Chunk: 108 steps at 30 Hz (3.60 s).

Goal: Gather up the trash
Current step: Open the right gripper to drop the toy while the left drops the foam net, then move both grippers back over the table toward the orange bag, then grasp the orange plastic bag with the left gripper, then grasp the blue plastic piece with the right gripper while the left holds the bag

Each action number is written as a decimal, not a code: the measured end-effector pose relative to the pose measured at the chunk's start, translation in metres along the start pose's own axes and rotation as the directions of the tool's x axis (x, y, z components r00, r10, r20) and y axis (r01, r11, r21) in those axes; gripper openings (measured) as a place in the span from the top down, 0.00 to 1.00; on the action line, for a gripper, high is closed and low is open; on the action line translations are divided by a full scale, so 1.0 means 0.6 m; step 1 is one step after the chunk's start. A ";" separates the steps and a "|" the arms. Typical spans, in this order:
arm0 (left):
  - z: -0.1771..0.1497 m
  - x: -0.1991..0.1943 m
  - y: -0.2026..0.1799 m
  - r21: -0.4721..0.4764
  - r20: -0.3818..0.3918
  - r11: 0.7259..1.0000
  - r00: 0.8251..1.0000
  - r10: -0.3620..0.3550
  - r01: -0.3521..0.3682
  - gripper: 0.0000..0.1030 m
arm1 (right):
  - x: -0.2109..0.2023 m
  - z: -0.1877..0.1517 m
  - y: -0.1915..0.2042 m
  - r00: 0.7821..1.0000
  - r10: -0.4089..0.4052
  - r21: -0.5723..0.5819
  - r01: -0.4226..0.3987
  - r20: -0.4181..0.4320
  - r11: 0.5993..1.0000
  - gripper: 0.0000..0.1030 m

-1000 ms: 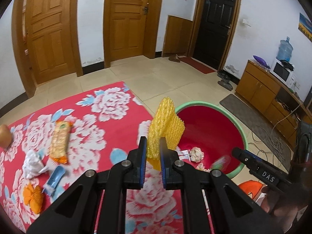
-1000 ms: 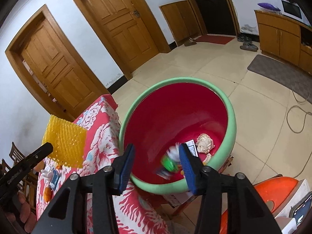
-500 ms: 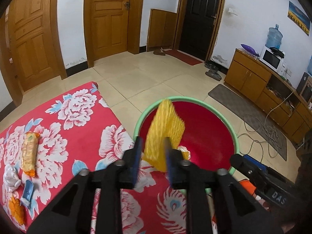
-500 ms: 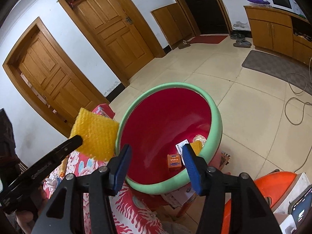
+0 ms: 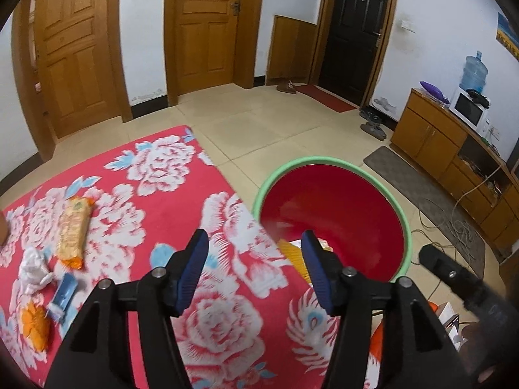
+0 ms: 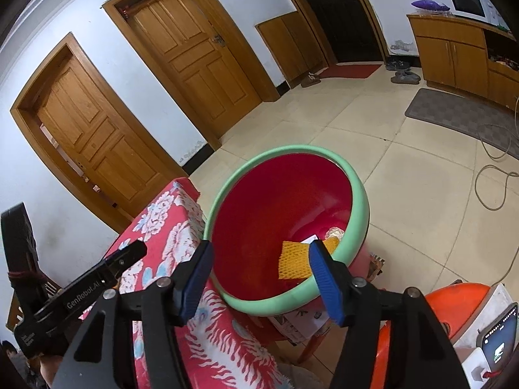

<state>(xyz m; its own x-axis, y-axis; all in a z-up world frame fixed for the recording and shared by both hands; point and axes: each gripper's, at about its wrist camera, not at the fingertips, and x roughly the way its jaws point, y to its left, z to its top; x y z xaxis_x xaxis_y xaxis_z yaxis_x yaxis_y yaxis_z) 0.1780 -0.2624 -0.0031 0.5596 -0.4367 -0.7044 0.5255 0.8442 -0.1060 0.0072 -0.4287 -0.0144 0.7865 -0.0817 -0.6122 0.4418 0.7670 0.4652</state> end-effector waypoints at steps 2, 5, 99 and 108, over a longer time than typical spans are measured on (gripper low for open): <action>-0.007 -0.014 0.011 -0.013 0.002 1.000 1.000 0.013 -0.013 0.40 | -0.010 -0.002 0.008 1.000 0.003 -0.003 -0.003 0.008 1.000 0.29; -0.016 -0.033 0.027 -0.037 0.006 0.999 0.999 0.032 -0.032 0.38 | -0.022 -0.009 0.020 1.000 0.009 -0.013 -0.009 0.013 1.000 0.25; -0.196 -0.165 0.523 -0.493 -0.045 0.813 0.942 0.331 -0.310 0.66 | 0.184 -0.259 0.525 0.943 0.044 -0.481 -0.207 -0.329 0.852 0.22; -0.200 -0.167 0.524 -0.504 -0.036 0.815 0.950 0.311 -0.286 0.66 | 0.222 -0.291 0.546 0.939 -0.015 -0.525 -0.179 -0.345 0.832 0.46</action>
<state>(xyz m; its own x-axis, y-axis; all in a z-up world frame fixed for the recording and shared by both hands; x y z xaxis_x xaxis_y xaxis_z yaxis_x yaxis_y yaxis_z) 0.2102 0.0841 -0.0503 0.6720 -0.1409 -0.7270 -0.0548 0.9696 -0.2386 0.1816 -0.0773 -0.0550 0.5827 0.1309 -0.8021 -0.0003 0.9870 0.1609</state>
